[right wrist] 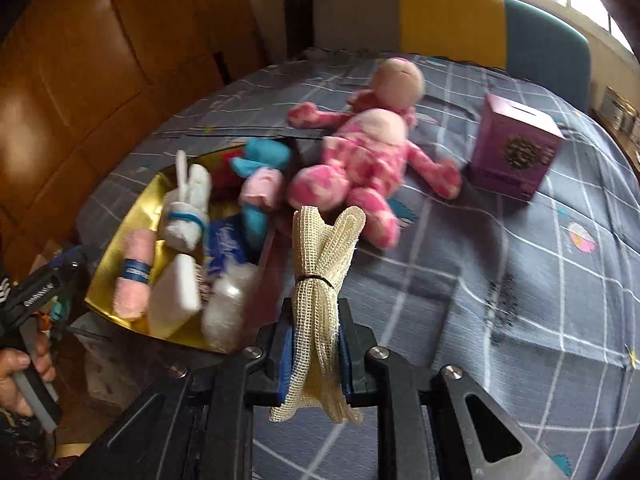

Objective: Organize soft objects

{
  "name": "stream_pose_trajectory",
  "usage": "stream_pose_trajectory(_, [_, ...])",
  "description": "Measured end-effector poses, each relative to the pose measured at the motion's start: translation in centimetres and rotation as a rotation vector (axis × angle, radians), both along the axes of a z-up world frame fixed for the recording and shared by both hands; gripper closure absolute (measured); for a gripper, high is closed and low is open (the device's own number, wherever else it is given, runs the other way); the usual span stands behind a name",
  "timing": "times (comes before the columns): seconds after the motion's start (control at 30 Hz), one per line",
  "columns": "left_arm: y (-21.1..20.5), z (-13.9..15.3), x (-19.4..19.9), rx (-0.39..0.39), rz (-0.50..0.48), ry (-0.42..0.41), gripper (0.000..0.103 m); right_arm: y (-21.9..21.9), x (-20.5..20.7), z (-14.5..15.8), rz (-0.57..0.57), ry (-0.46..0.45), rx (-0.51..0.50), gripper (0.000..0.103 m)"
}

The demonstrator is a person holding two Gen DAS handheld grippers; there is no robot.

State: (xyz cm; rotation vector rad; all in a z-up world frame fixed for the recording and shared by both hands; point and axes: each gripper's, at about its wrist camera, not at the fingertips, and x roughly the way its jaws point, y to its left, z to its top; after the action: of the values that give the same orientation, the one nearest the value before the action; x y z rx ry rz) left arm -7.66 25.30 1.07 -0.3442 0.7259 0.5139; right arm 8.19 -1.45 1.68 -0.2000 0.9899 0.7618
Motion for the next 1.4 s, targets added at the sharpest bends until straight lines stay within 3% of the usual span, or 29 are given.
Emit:
stream_pose_trajectory(0.2, [2.0,0.3,-0.9,0.0,0.064,-0.016,0.048,8.1,-1.1,1.1,0.159,0.101,0.129,0.086])
stream_pose_trajectory(0.37, [3.2,0.3,-1.4,-0.008,0.1,-0.018,0.048,14.3,-1.7,0.0,0.248,0.175,0.184,0.086])
stream_pose_trajectory(0.6, [3.8,-0.5,-1.3,-0.03,0.113,0.0,0.047,20.2,-3.0,-5.9,0.279,0.204,0.012,0.084])
stream_pose_trajectory(0.7, [3.5,-0.6,-1.1,-0.029,0.103,0.006,0.047,20.3,-2.6,-7.4,0.25,0.219,0.014,0.08])
stream_pose_trajectory(1.03, [1.8,0.1,-0.8,-0.009,0.069,-0.009,0.043,18.5,-2.2,-6.2,0.237,0.232,0.078,0.062])
stream_pose_trajectory(1.27, [0.8,0.9,-0.8,0.008,0.049,-0.027,0.041,16.2,-3.1,-4.3,0.205,0.146,0.089,0.062])
stream_pose_trajectory(1.4, [-0.1,1.4,-0.7,0.019,0.03,-0.039,0.039,14.1,-4.1,-2.7,0.142,0.02,0.068,0.062])
